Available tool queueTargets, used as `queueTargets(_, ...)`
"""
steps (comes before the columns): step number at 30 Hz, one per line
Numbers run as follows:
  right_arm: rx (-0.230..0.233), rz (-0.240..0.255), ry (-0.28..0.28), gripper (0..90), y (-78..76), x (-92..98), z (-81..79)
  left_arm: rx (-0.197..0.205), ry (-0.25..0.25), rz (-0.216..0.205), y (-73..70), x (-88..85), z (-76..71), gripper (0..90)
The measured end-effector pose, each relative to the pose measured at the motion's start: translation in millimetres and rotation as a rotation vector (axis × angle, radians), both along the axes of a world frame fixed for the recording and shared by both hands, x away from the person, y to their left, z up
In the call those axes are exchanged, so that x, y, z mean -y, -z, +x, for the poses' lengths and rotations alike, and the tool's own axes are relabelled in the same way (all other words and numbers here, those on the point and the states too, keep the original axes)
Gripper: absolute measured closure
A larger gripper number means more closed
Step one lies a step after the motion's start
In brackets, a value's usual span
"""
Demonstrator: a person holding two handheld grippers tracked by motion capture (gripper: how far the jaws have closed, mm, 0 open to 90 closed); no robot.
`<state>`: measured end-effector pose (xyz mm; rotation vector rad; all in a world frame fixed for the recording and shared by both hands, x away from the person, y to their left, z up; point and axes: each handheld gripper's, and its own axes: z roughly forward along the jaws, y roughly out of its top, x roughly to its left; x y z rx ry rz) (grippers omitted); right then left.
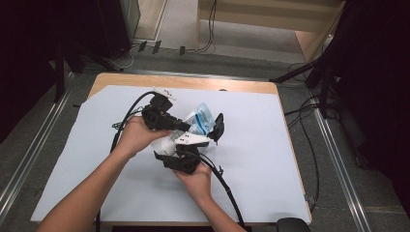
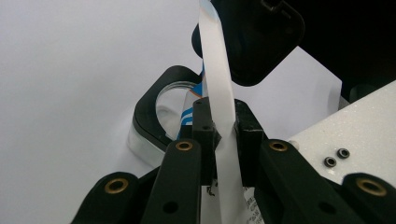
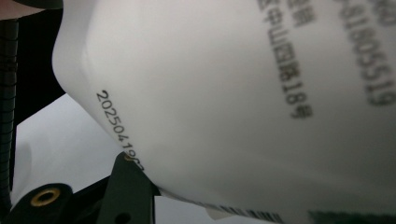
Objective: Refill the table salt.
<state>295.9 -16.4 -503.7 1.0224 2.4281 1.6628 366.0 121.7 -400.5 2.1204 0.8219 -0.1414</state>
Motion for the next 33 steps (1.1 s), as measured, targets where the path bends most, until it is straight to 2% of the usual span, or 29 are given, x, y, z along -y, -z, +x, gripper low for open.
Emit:
queueTargets(16,-0.006,0.003,-0.003,56.8,0.1,0.0,0.1,-0.001,0.001,0.007,0.1,0.1,0.3,83.8)
queueTargets(28,0.024,-0.019,-0.025,52.2,0.1,-1.8,-1.5,-0.01,0.002,0.009,0.5,1.0,0.9,83.9)
queueTargets(33,0.015,-0.013,-0.022,53.9,0.2,-1.6,-1.3,-0.008,0.0,0.012,0.1,1.3,0.5,83.8)
